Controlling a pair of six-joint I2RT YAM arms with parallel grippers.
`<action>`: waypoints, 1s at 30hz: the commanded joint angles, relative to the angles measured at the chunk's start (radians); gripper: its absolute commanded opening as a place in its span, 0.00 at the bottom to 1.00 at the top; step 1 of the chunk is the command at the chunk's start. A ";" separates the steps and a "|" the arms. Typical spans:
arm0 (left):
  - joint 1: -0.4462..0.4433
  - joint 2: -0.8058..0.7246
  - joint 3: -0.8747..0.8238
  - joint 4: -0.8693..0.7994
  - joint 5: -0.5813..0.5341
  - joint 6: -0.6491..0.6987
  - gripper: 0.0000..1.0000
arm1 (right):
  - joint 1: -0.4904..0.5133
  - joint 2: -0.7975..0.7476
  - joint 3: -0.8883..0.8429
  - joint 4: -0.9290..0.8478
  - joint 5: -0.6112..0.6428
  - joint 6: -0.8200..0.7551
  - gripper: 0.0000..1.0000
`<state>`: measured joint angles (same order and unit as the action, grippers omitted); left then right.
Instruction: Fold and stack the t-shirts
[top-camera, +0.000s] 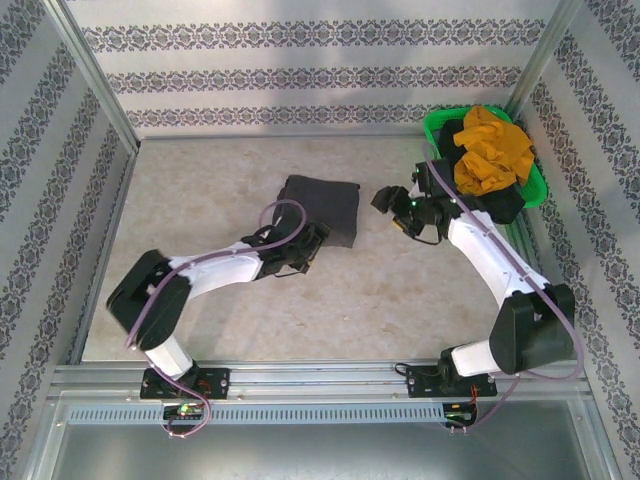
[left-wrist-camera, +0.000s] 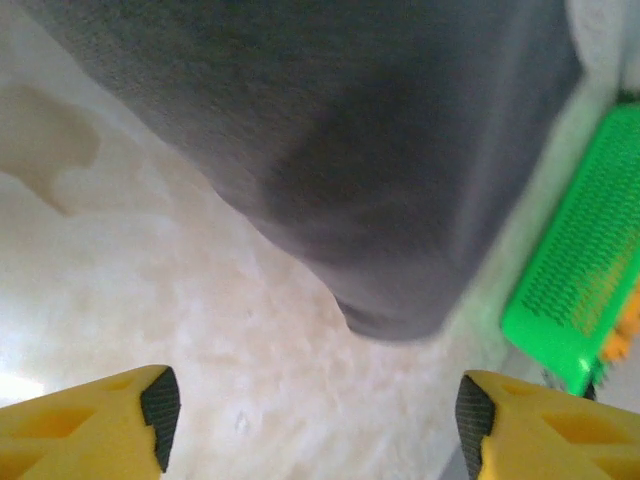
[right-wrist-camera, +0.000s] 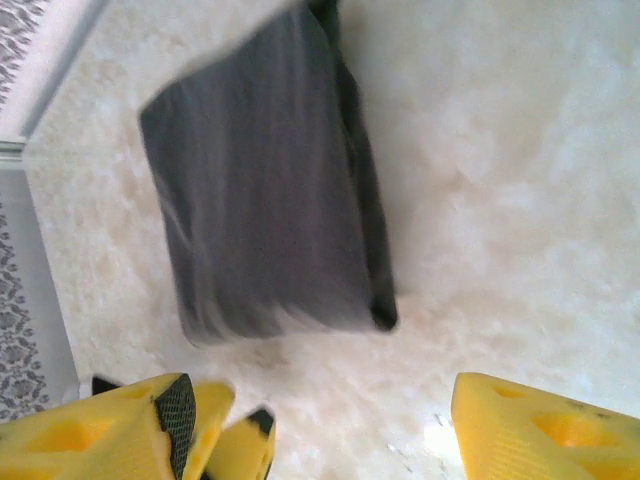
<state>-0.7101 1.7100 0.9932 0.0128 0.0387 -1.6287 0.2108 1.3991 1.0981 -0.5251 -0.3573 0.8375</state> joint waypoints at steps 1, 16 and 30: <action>-0.018 0.083 0.077 0.162 -0.156 -0.128 0.76 | -0.012 -0.060 -0.068 0.043 -0.037 0.010 0.69; 0.264 0.214 -0.020 0.412 -0.131 0.008 0.00 | -0.026 -0.220 -0.134 -0.061 -0.043 0.003 0.67; 1.000 0.323 0.160 0.290 0.383 0.576 0.00 | -0.030 -0.253 -0.159 -0.052 -0.069 -0.012 0.66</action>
<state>0.2550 1.9873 1.1145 0.3420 0.3103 -1.1889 0.1913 1.1580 0.9432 -0.5835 -0.4107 0.8371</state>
